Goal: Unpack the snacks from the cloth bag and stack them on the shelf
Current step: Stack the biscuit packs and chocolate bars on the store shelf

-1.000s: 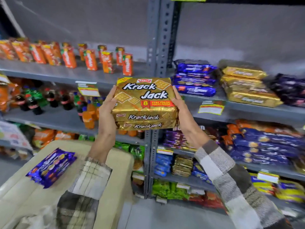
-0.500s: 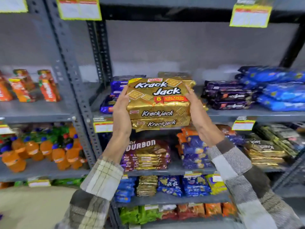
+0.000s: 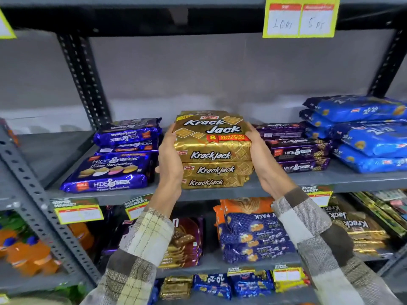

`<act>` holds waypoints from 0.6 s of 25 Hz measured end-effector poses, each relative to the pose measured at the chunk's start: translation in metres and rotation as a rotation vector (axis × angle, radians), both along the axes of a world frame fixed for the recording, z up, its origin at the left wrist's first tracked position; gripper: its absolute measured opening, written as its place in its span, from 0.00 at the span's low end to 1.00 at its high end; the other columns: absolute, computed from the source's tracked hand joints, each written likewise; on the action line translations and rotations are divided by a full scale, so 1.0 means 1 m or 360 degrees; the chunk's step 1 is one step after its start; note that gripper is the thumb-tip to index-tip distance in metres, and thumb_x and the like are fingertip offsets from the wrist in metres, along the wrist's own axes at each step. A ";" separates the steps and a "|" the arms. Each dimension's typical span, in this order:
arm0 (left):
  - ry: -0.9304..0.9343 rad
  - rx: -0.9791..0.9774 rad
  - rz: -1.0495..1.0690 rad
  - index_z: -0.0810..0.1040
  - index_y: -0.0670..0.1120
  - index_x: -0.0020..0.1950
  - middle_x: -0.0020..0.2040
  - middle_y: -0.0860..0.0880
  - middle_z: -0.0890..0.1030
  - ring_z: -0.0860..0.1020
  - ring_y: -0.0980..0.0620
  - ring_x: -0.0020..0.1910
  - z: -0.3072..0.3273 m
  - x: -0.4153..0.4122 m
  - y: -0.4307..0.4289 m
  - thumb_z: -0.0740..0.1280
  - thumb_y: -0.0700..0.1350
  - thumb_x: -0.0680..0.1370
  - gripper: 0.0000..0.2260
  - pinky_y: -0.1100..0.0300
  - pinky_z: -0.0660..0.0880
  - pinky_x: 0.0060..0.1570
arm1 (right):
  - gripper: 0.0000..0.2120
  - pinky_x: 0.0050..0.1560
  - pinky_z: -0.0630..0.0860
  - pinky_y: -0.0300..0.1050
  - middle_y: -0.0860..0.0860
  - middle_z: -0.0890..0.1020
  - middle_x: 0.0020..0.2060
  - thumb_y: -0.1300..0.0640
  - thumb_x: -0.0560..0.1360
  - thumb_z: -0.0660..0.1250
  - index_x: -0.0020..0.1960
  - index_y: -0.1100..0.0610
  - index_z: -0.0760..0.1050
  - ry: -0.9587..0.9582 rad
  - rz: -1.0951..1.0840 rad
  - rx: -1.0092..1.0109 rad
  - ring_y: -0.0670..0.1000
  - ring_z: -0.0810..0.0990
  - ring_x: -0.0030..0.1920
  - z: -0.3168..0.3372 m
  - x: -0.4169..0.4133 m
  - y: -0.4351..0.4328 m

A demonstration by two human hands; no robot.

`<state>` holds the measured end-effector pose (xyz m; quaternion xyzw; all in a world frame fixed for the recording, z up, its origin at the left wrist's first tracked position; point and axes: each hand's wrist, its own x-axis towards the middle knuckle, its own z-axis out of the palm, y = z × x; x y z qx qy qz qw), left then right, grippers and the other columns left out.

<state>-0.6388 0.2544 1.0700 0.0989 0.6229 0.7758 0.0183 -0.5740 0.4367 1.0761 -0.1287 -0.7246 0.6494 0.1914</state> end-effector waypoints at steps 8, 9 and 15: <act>0.0106 -0.0347 0.0328 0.72 0.71 0.64 0.66 0.56 0.78 0.73 0.51 0.68 -0.001 -0.031 0.003 0.45 0.64 0.74 0.23 0.36 0.47 0.75 | 0.27 0.74 0.59 0.69 0.46 0.70 0.74 0.31 0.74 0.46 0.73 0.30 0.59 -0.0059 -0.0007 0.0064 0.57 0.63 0.77 -0.008 -0.036 0.003; 0.0084 -0.0306 0.0336 0.73 0.70 0.64 0.66 0.57 0.77 0.73 0.52 0.68 -0.001 -0.031 0.005 0.47 0.64 0.75 0.22 0.37 0.49 0.75 | 0.27 0.73 0.62 0.68 0.46 0.71 0.74 0.32 0.74 0.46 0.73 0.32 0.60 -0.0046 -0.0008 0.0062 0.56 0.66 0.76 -0.008 -0.036 0.002; 0.0077 -0.0127 0.0087 0.76 0.59 0.64 0.55 0.53 0.84 0.82 0.50 0.57 0.002 -0.023 -0.009 0.54 0.61 0.80 0.18 0.40 0.74 0.63 | 0.28 0.75 0.60 0.64 0.53 0.72 0.72 0.36 0.77 0.47 0.76 0.41 0.61 -0.0046 -0.0269 0.0402 0.57 0.69 0.73 -0.001 -0.020 -0.008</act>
